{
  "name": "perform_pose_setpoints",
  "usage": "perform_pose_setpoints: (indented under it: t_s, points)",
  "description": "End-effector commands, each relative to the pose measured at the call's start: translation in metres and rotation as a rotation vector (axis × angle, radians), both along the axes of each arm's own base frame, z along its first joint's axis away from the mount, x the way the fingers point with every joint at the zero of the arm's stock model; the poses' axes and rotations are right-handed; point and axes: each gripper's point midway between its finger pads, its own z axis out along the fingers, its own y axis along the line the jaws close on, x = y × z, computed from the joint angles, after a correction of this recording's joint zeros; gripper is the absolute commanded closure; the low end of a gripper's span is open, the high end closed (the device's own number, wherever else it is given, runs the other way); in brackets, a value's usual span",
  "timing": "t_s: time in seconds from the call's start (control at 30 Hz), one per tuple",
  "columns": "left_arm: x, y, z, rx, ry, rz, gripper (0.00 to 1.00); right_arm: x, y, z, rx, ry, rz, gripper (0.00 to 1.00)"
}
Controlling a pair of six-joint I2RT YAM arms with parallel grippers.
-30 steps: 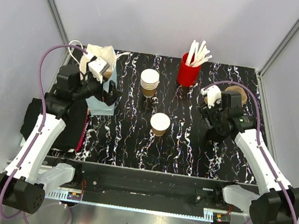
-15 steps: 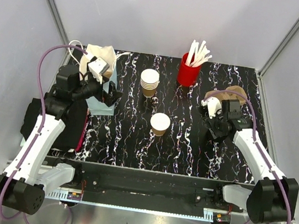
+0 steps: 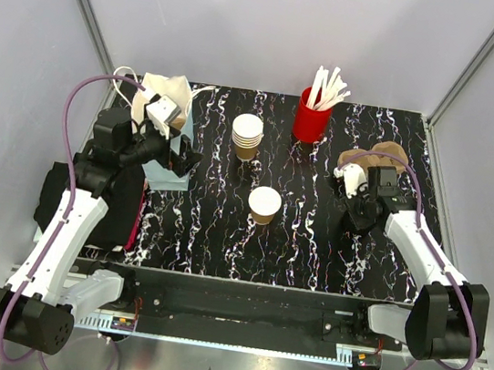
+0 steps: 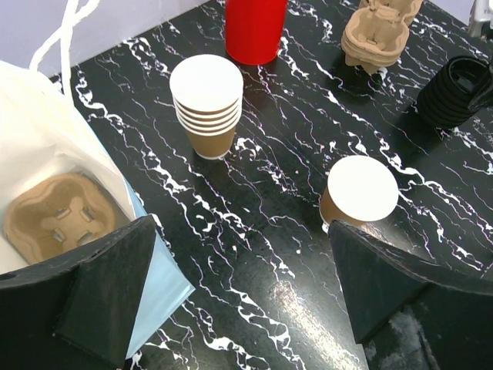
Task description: Pack the takeout coffee
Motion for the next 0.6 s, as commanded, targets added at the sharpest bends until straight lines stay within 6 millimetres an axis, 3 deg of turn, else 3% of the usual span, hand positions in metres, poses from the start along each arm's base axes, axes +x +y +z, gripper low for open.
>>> perform_pose_setpoints:
  t_s: [0.0, 0.3, 0.57]
  points:
    - [-0.001, -0.002, 0.007, -0.006, -0.039, -0.023, 0.01, 0.009, 0.003, 0.011, 0.033, -0.047, 0.008, 0.76]
    - [-0.002, -0.002, 0.007, -0.007, -0.039, -0.024, 0.01, 0.013, 0.001, 0.022, 0.055, -0.059, -0.004, 0.84]
    - [-0.002, -0.002, 0.007, -0.007, -0.039, -0.024, 0.01, 0.018, 0.000, 0.048, 0.058, -0.110, -0.007, 0.87]
